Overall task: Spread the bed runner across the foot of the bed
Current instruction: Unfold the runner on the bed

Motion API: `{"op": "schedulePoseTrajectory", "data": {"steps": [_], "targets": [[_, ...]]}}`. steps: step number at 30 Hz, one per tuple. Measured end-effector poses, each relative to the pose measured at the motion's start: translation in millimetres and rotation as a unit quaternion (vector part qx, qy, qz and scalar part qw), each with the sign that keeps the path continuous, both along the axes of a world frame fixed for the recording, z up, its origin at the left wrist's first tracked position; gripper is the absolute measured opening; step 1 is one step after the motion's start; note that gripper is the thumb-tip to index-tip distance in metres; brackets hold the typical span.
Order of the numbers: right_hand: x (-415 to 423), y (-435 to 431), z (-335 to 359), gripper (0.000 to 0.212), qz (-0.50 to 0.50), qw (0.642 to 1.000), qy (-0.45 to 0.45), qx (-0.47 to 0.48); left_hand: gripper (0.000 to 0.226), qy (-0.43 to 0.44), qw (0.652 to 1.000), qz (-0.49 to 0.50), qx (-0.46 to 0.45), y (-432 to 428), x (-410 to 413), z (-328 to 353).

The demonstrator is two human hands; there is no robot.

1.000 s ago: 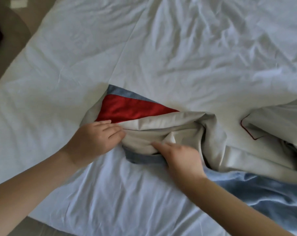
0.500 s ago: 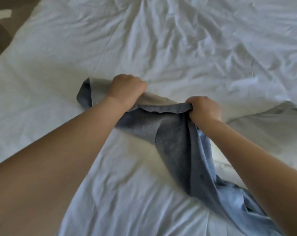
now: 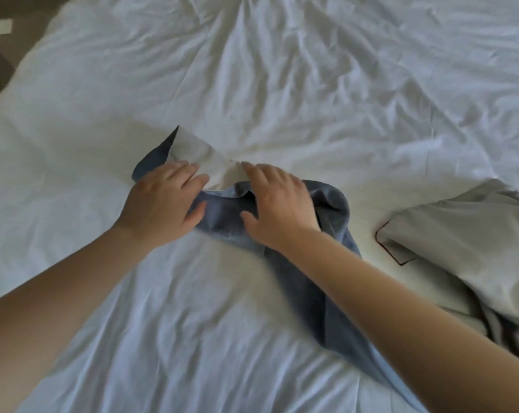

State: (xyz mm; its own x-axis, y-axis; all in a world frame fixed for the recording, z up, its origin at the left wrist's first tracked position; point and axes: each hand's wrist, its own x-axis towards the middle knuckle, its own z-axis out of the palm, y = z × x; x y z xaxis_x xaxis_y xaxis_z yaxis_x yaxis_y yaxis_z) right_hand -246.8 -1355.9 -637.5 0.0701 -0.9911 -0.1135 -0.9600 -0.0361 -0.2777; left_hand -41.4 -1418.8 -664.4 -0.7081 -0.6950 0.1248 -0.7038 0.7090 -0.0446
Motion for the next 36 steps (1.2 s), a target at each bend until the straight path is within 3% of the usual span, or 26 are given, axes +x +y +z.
{"op": "schedulePoseTrajectory", "data": {"steps": [8, 13, 18, 24, 27, 30, 33, 36], "targets": [[96, 0, -50, 0.071, 0.002, 0.997, 0.021, 0.068, 0.038, -0.014, 0.996, -0.047, 0.07, -10, 65, -24], [123, -9, -68, 0.035, -0.076, 0.992, 0.081, 0.051, 0.02, -0.019, 0.989, -0.144, -0.013, -34, 77, -50], [124, -23, -56, 0.025, -0.129, 0.988, 0.058, 0.058, 0.018, -0.052, 0.974, -0.213, -0.058, -56, 80, -38], [114, -26, 23, 0.012, -0.117, 0.979, -0.103, 0.132, 0.024, 0.089, 0.982, -0.166, -0.032, -58, 94, 21], [112, -32, 40, 0.019, -0.112, 0.972, -0.135, 0.156, 0.031, 0.08, 0.984, -0.158, 0.001, -67, 93, 33], [113, -42, 16, 0.021, -0.156, 0.974, -0.092, 0.135, 0.029, 0.034, 0.99, -0.134, 0.034, -79, 87, 22], [118, -52, -25, 0.027, -0.183, 0.967, -0.008, 0.174, 0.016, -0.04, 0.993, -0.097, 0.048, -84, 77, 1], [123, -52, -42, 0.026, -0.221, 0.965, 0.018, 0.141, 0.018, 0.004, 0.996, -0.09, 0.017, -79, 70, -8]]}}
